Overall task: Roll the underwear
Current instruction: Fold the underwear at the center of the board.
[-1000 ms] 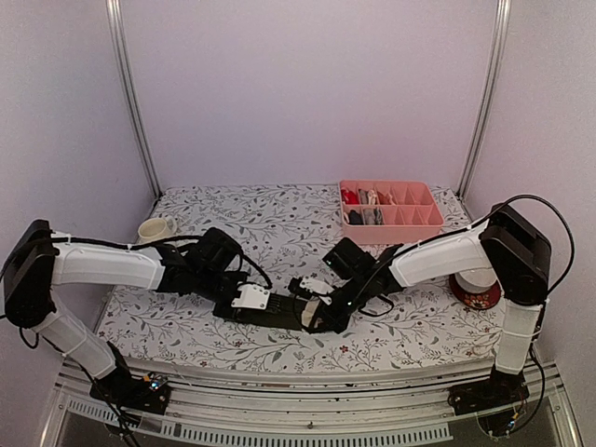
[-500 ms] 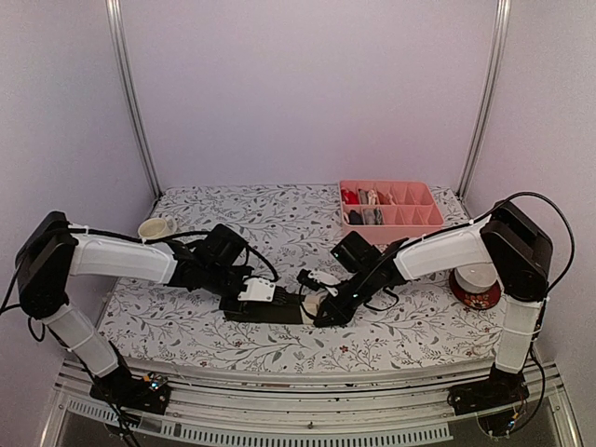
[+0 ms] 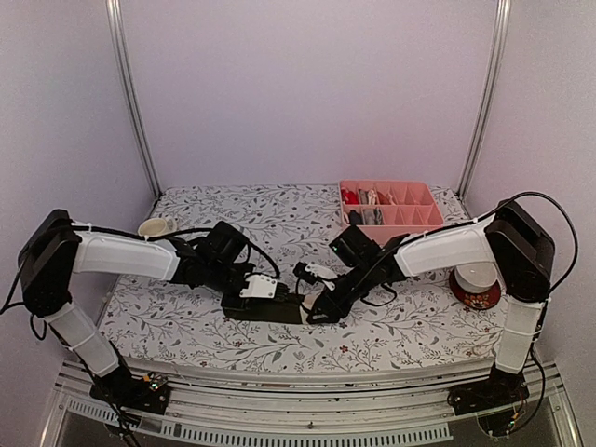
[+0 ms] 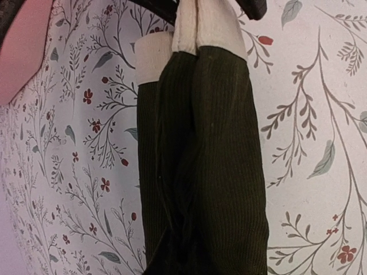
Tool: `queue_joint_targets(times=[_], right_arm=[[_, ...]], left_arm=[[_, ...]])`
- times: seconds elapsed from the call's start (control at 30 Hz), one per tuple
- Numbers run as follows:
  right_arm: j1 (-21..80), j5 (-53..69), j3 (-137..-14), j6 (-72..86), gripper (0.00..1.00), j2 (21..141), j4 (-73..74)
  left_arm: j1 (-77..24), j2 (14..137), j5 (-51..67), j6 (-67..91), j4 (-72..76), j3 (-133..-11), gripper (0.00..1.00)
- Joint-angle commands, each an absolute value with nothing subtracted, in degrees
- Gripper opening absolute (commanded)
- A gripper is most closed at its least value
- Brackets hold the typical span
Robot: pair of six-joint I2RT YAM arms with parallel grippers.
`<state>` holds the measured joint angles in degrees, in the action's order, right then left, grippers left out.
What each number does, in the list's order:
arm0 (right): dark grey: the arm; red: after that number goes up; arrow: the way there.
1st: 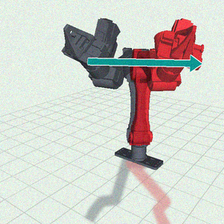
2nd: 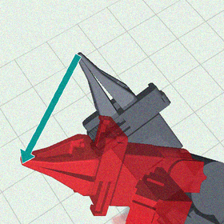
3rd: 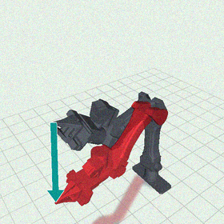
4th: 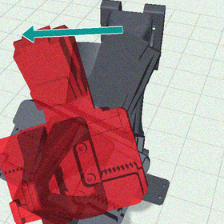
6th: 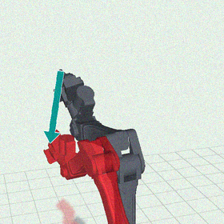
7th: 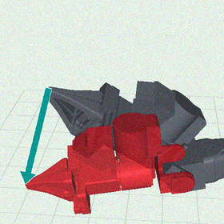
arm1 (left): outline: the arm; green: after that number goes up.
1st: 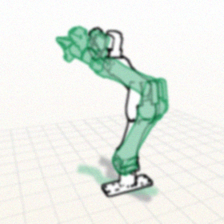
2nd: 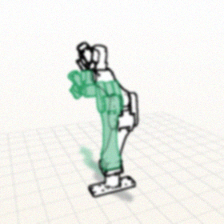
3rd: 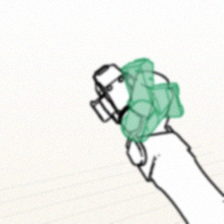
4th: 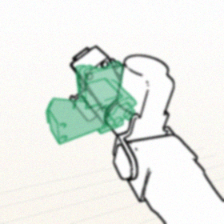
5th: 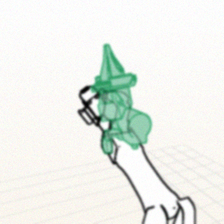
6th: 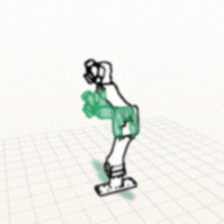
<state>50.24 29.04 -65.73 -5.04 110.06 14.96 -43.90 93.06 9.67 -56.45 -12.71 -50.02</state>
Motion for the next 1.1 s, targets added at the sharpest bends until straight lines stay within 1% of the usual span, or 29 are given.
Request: queue_joint_targets(times=[0.0,0.13,0.2,0.27,0.43,0.47,0.53,0.6,0.63,0.67,0.7,0.73,0.77,0.9,1.07], right_arm=[[50.2,26.6,-68.2,-5.1,0.47,107.6,13.9],[50.2,25.1,-70.4,-5.6,0.48,109.4,15.6],[50.2,25.1,-71.7,-5.9,0.47,110.4,16.1],[50.2,25.5,-72.6,-6.3,0.41,111.0,16.7],[50.2,26.9,-73.7,-6.5,0.12,111.0,17.6],[50.2,26.8,-73.9,-6.5,0.09,110.9,17.9],[50.2,26.1,-74.0,-6.4,0.06,110.6,18.2],[50.2,25.0,-74.1,-6.4,0.06,110.4,18.6],[50.2,24.9,-74.1,-6.5,0.11,110.4,18.8],[50.2,24.9,-74.1,-6.7,0.23,110.3,18.9],[50.2,25.1,-74.0,-6.7,0.3,110.4,18.9],[50.2,25.6,-74.1,-6.8,0.35,110.6,19.0],[50.2,26.4,-74.2,-7.0,0.37,110.8,19.2],[50.2,27.3,-75.0,-7.5,0.37,112.1,19.7],[50.2,27.2,-76.0,-7.8,0.27,113.5,20.0]], left_arm=[[-42.9,94.3,10.2,-57.2,-12.8,-51.8,0.07],[-42.8,94.1,10.3,-57.2,-12.9,-51.9,0.07],[-42.7,94.0,10.4,-57.4,-13.0,-51.9,0.07],[-42.6,94.0,10.4,-57.3,-13.1,-51.9,0.07],[-42.4,93.8,10.3,-57.7,-13.1,-51.9,0.07],[-42.3,93.6,10.4,-57.7,-13.1,-51.9,0.07],[-42.1,93.2,10.7,-57.6,-12.8,-52.0,0.07],[-41.9,92.9,10.8,-57.6,-12.7,-52.0,0.07],[-41.9,93.0,10.7,-57.6,-12.6,-52.1,0.07],[-41.8,93.1,10.7,-57.6,-12.6,-52.1,0.07],[-41.8,93.3,10.7,-57.6,-12.6,-52.2,0.07],[-41.8,93.6,10.6,-57.6,-12.6,-52.2,0.07],[-41.8,93.8,10.5,-57.7,-12.8,-52.2,0.07],[-41.7,94.0,10.7,-57.6,-12.8,-52.3,0.07],[-41.7,94.2,11.0,-57.7,-12.9,-52.5,0.07]])
